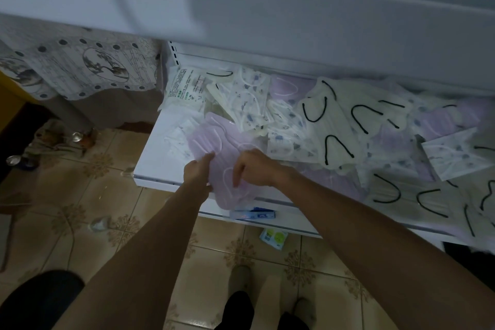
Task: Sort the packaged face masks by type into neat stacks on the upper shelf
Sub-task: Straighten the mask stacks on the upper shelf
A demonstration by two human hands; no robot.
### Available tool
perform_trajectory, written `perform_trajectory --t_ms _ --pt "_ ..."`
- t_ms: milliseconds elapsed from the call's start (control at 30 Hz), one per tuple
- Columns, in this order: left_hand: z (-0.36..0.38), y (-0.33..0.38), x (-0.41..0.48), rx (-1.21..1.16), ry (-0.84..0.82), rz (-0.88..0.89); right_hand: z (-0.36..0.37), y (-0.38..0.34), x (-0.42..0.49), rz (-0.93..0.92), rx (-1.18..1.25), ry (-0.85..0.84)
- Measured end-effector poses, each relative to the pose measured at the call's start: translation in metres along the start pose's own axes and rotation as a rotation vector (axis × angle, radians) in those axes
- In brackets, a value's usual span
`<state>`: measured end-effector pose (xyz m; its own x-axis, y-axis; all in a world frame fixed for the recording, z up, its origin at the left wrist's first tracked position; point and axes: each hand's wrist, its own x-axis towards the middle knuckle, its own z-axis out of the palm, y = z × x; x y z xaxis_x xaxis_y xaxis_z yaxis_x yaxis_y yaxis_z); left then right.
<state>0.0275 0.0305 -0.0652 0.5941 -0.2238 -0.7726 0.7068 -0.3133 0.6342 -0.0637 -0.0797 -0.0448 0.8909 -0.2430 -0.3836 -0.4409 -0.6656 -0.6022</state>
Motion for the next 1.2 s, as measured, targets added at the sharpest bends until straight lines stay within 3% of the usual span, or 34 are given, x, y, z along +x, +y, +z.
perform_trajectory --t_ms 100,267,367,533,700,767,900,1067,1200 --pt "-0.003 -0.003 -0.001 0.043 0.047 0.063 0.000 0.001 0.005 0.097 0.093 0.242" --pt "-0.013 -0.005 -0.002 0.027 0.072 0.080 0.009 0.008 0.004 0.219 0.126 0.036" --pt "-0.015 -0.006 0.000 0.049 0.044 0.074 0.011 0.007 0.002 0.206 0.218 0.132" --pt "-0.008 -0.009 -0.005 -0.043 -0.039 -0.011 0.002 0.009 -0.006 0.210 0.310 -0.014" --pt "-0.003 -0.020 -0.010 0.039 -0.031 0.031 0.004 0.013 -0.024 0.203 0.339 0.078" --pt "-0.001 -0.024 -0.015 0.036 -0.054 0.038 0.001 0.017 -0.038 0.159 0.226 0.195" --pt "0.008 -0.038 -0.036 0.042 -0.063 0.035 -0.010 0.048 -0.083 0.156 -0.275 0.406" --pt "0.024 -0.076 -0.064 0.038 -0.096 0.041 -0.004 0.116 -0.144 0.347 -0.451 0.110" --pt "0.031 -0.102 -0.087 0.048 -0.196 0.075 0.012 0.141 -0.161 0.320 -0.469 0.119"
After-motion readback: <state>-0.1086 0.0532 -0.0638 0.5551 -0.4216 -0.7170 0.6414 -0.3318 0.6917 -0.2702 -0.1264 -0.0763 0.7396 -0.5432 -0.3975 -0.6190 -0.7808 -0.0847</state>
